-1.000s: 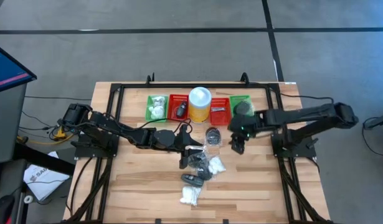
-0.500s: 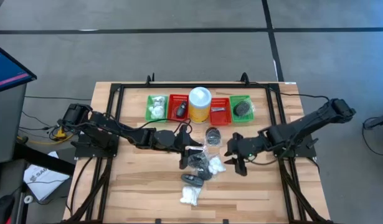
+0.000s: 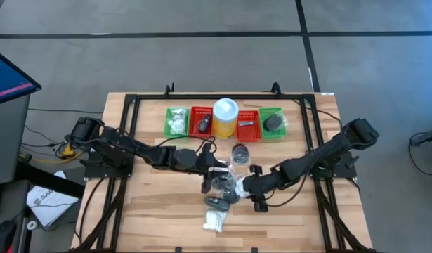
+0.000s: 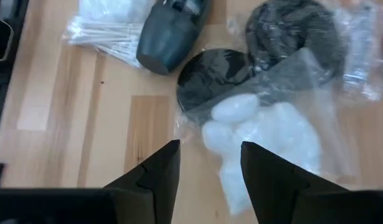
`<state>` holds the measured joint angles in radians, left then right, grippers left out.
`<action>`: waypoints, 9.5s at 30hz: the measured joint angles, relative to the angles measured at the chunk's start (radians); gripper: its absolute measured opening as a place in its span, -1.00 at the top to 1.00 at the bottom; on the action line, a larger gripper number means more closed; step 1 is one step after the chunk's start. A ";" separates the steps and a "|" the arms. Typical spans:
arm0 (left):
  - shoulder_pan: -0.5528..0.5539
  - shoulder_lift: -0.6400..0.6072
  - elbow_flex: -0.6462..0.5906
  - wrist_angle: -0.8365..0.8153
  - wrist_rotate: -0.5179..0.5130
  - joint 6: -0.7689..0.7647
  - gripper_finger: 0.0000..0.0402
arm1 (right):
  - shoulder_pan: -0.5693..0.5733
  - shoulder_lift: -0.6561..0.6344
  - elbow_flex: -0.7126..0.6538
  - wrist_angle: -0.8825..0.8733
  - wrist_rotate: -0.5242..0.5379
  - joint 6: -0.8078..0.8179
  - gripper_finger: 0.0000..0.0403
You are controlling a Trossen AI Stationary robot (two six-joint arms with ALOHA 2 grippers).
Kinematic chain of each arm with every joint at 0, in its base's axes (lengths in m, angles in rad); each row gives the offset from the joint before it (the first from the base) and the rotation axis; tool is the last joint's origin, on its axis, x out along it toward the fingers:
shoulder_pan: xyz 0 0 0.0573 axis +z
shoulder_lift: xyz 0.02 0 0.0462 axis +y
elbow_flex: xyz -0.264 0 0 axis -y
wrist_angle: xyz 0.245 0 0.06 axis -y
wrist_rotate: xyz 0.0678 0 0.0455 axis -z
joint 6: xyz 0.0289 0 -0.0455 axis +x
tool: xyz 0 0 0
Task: Pick & Place Travel size toiletries
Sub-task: Put the white cotton pack into the left green bin, then put the silver nail cutter into the right red bin
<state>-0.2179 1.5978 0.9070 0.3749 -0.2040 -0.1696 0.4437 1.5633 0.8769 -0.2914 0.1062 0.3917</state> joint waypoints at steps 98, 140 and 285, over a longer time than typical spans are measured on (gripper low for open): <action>-0.007 0.000 -0.002 -0.001 0.090 0.320 -0.11 | 0.035 0.141 0.657 -0.726 0.392 -0.241 1.00; -0.007 0.000 -0.002 0.001 -0.016 0.318 0.92 | -0.036 0.141 0.760 -0.717 0.389 -0.347 0.98; 0.730 -0.410 -0.340 -0.557 -0.305 0.214 0.19 | -0.086 0.143 0.705 -0.691 0.388 -0.312 0.44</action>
<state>0.5121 1.1881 0.5667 -0.1821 -0.5095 0.0448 0.3576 1.7061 1.5818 -0.9829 0.4946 0.0795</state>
